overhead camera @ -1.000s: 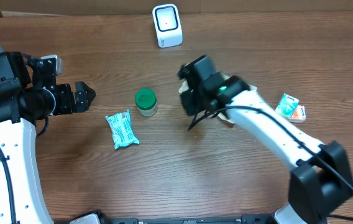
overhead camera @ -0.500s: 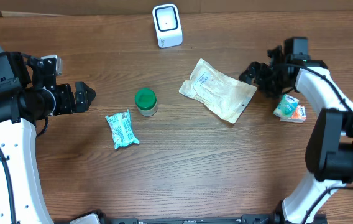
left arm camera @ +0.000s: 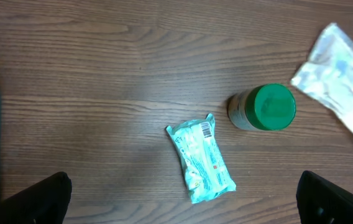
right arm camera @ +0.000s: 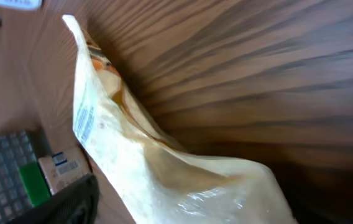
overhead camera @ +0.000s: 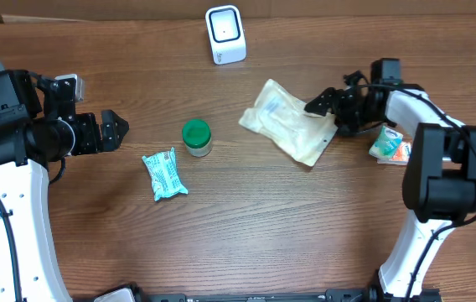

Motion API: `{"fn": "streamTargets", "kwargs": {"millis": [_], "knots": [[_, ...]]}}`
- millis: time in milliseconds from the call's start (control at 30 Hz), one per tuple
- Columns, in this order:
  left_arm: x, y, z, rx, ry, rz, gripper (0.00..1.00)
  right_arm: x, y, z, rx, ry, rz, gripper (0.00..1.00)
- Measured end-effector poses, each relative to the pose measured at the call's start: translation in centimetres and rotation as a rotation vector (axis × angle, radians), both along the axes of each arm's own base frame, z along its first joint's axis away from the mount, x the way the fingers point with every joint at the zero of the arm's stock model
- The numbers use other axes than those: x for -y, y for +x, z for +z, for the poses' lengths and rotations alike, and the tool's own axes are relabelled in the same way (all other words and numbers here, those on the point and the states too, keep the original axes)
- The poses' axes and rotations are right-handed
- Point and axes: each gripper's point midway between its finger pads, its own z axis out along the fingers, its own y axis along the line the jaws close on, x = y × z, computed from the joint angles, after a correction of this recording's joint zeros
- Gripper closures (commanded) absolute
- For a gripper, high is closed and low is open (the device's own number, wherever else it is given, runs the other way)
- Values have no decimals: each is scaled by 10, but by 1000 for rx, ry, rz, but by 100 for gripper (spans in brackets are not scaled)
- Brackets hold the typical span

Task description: Scan the item barcode

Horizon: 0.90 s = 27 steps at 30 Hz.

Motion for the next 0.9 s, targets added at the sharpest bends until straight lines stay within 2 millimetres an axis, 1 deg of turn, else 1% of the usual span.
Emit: {"fn": "streamTargets", "kwargs": {"millis": [33,67,100,133,200,267,400,467,567,633,700,733,767,833,867,900], "knots": [[0,0,0,0,0,0,0,-9,0,-2,3,14,20,54],[0,0,0,0,0,0,0,-19,-1,-6,3,21,42,71],[0,0,0,0,0,0,0,-24,-1,-8,8,26,56,83],[0,0,0,0,0,0,0,-36,-4,-14,3,31,80,95],[0,0,0,0,0,0,0,-49,-8,-22,-6,43,111,96],[0,0,0,0,0,0,0,-59,-12,-24,-14,52,131,96],[0,0,0,0,0,0,0,-59,-13,-24,-20,54,132,96],[0,0,0,0,0,0,0,-58,-17,-24,-38,54,129,96],[0,0,0,0,0,0,0,-50,-26,-19,-55,5,126,96],[0,0,0,0,0,0,0,-42,-29,0,-29,-64,115,96],[0,0,0,0,0,0,0,-33,-25,40,66,-166,97,96],[0,0,0,1,1,0,1,-30,-25,52,95,-203,91,96],[0,0,0,0,0,0,0,-29,-26,71,142,-241,86,96],[0,0,0,0,0,0,0,-26,-35,120,267,-432,56,96],[0,0,0,0,0,0,0,-26,-38,129,296,-473,51,96],[0,0,0,1,1,0,0,-33,-51,161,401,-625,43,96]]}}
